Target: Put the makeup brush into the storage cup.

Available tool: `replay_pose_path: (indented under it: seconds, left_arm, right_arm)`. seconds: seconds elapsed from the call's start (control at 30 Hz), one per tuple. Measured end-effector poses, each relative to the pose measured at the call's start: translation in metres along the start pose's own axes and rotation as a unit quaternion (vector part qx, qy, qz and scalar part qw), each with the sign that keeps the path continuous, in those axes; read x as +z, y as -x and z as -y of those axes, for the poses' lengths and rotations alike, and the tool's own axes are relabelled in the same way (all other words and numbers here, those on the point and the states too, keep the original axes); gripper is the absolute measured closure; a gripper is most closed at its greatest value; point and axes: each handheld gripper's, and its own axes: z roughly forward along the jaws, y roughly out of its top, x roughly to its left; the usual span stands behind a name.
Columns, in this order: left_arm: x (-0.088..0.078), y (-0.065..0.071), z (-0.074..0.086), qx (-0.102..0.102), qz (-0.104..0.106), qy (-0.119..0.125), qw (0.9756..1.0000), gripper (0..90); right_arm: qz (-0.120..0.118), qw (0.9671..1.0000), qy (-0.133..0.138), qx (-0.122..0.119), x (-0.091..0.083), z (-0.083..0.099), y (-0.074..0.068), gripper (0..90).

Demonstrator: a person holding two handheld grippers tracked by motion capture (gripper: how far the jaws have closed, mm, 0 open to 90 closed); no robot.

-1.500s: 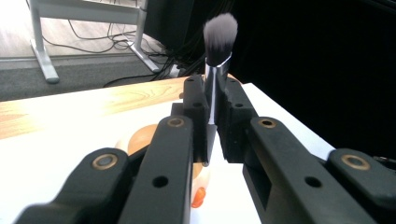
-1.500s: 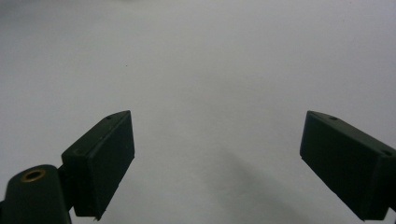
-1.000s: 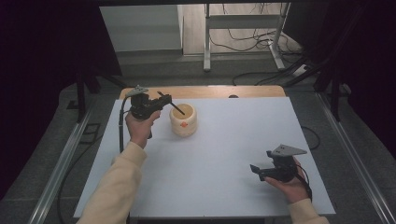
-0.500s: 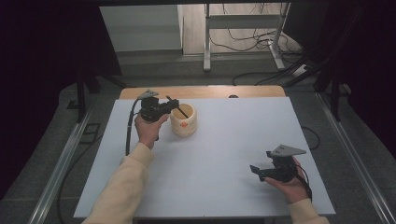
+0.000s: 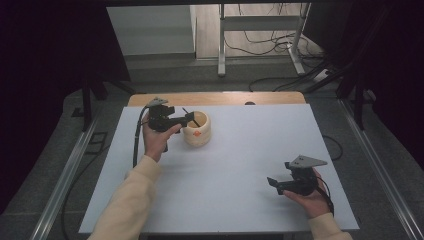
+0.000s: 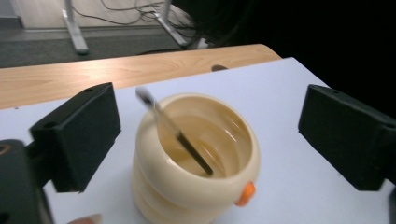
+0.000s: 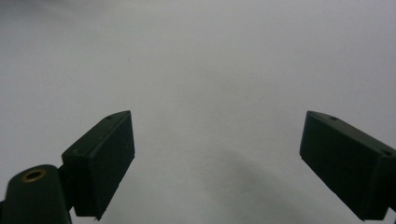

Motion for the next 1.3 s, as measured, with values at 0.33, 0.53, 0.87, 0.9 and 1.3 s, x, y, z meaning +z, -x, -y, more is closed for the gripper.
replay_pose_path:
  seconds: [0.33,0.53,0.87,0.9,1.3]
  left_arm:
    - [-0.015,0.006,0.004,0.039,0.003,-0.022,0.9990,4.9]
    - [-0.021,0.008,0.011,0.042,0.006,-0.028,0.9987,4.9]
    - [-0.035,0.013,0.024,0.058,0.025,-0.038,0.9973,5.0]
    - [-0.037,0.014,0.026,0.061,0.025,-0.039,0.9970,5.0]
    - [-0.062,0.024,0.052,0.089,0.029,-0.061,0.9937,4.9]
  right_arm:
    - [0.002,1.0000,0.004,0.002,-0.001,0.000,0.000,9.8]
    - [0.004,1.0000,0.006,0.004,-0.002,0.000,0.000,9.7]
    - [0.004,1.0000,0.006,0.004,-0.002,0.000,0.000,9.6]
    - [0.004,1.0000,0.006,0.003,-0.002,0.000,0.000,9.6]
    - [0.004,0.9999,0.009,0.004,-0.003,-0.001,0.001,9.5]
